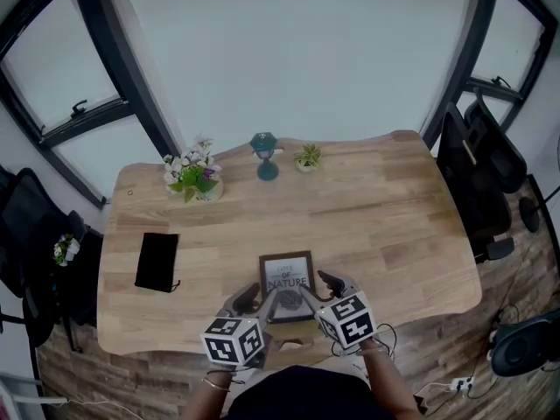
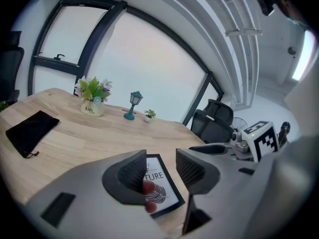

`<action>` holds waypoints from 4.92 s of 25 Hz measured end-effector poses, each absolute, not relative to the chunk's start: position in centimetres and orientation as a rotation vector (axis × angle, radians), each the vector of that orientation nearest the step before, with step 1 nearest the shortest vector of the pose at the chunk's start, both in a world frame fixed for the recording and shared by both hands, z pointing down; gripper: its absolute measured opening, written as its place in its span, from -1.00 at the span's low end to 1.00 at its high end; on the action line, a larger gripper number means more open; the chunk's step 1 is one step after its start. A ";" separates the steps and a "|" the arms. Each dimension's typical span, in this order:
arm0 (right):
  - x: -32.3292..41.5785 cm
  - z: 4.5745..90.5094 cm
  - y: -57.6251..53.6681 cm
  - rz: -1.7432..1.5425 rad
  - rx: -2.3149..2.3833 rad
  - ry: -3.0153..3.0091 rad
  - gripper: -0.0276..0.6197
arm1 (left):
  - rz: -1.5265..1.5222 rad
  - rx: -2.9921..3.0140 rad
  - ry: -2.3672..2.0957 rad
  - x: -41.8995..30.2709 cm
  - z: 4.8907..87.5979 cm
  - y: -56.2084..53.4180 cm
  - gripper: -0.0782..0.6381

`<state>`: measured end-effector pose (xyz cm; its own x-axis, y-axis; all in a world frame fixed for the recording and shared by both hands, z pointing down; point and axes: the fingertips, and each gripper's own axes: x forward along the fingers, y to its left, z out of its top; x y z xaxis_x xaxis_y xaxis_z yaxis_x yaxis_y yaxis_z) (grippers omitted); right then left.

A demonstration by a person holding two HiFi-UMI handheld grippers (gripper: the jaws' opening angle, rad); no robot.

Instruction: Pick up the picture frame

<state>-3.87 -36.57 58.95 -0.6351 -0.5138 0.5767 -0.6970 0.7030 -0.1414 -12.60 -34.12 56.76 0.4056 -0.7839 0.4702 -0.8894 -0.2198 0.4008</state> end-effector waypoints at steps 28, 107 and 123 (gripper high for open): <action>-3.8 69.1 -38.2 0.610 0.895 -2.186 -0.30 | 0.409 1.810 -1.336 -14.8 67.9 -35.2 -0.29; -1.8 66.7 -38.6 0.575 1.107 -2.250 -0.66 | 0.485 1.790 -1.448 -14.1 67.7 -34.6 -0.58; -2.1 61.7 -37.3 0.464 1.174 -2.338 -0.67 | 0.407 1.909 -1.525 -14.4 63.0 -33.5 -0.58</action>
